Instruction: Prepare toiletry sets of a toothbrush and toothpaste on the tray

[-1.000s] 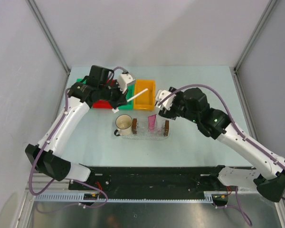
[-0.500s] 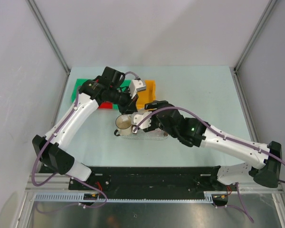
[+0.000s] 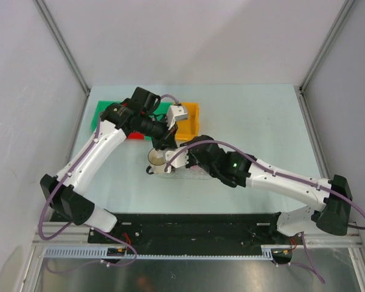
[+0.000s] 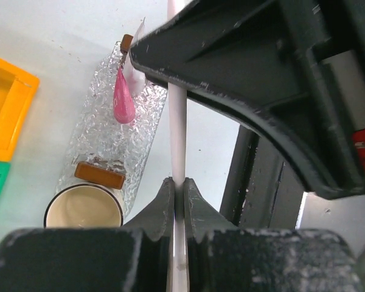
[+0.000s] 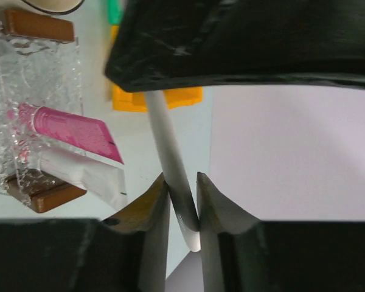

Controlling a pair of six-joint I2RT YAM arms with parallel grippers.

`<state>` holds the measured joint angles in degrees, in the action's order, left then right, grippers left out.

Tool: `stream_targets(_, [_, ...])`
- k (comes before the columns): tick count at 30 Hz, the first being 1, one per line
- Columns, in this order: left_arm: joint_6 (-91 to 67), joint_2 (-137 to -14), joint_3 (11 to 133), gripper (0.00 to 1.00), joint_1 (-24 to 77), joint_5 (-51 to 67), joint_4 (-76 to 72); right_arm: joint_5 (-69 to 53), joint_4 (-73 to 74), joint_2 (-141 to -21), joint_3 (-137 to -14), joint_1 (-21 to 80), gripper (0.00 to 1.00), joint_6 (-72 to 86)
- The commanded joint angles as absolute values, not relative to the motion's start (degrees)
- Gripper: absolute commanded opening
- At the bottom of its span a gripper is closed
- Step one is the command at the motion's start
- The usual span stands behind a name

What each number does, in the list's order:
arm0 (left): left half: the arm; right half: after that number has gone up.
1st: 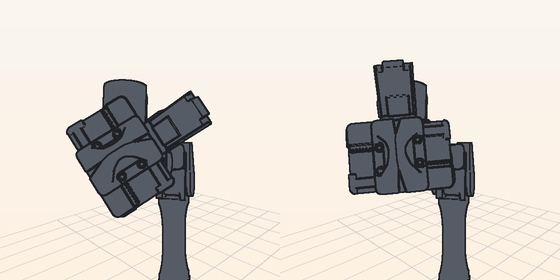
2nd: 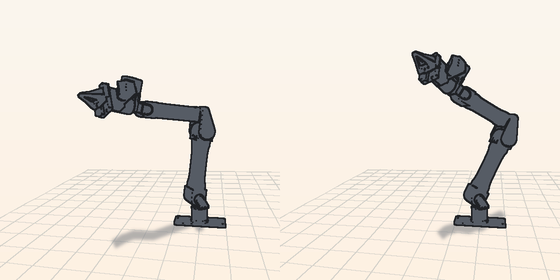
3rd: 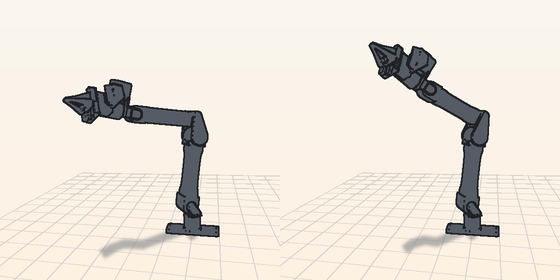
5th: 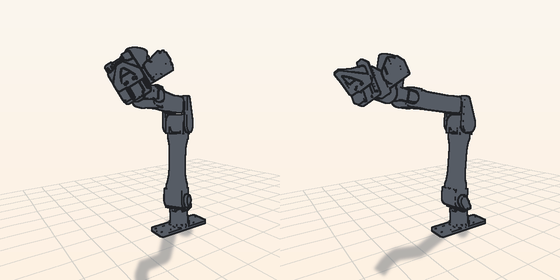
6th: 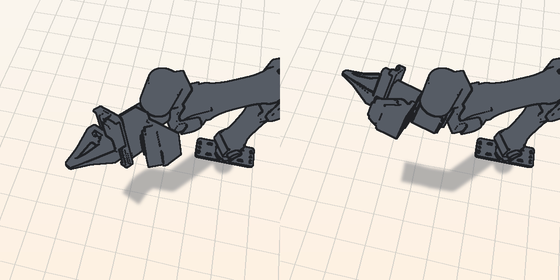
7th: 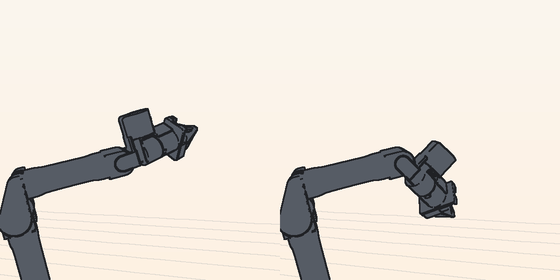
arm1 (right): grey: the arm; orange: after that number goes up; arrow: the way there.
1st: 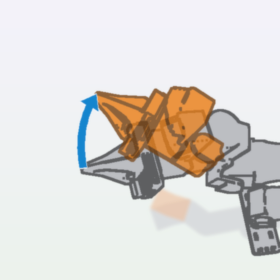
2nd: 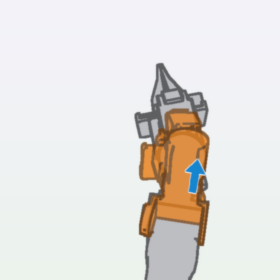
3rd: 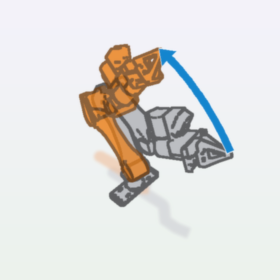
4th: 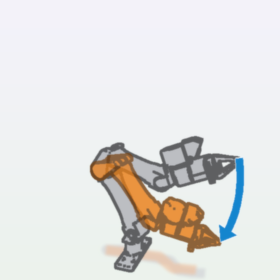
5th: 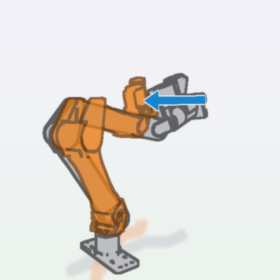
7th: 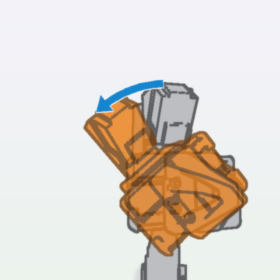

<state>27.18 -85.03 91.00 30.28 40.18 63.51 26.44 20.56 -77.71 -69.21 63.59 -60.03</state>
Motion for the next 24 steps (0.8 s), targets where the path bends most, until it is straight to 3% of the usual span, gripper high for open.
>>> stream_targets(1, [30.15, -82.62, 92.90, 0.00, 30.94, 44.39, 65.57, 27.95, 18.28, -78.40, -70.66, 63.72, 0.17, -59.68])
stream_targets(2, [30.23, -82.62, 93.16, 0.02, 30.85, 44.04, 65.57, 27.95, 18.54, -78.66, -70.66, 63.63, 0.15, -59.50])
stream_targets(5, [30.41, -82.71, 94.22, 0.34, 30.85, 43.51, 65.66, 27.43, 19.24, -78.66, -70.58, 63.11, 0.05, -58.72])
stream_targets(6, [30.41, -82.53, 94.57, 0.51, 30.85, 42.98, 65.74, 27.16, 19.34, -78.66, -70.58, 62.93, 0.02, -58.54])
stream_targets(12, [29.97, -82.79, 101.24, 0.78, 30.15, 42.36, 65.57, 25.23, 20.21, -78.14, -70.58, 61.26, 0.00, -56.61])
stream_targets(17, [27.34, -83.76, 109.68, 0.86, 26.99, 43.24, 64.60, 22.68, 20.74, -77.26, -70.58, 58.90, 0.00, -53.97])
stream_targets(24, [20.50, -82.01, 112.60, 0.86, 21.72, 43.42, 56.02, 12.85, 21.09, -74.53, -72.24, 49.77, 0.00, -43.79])
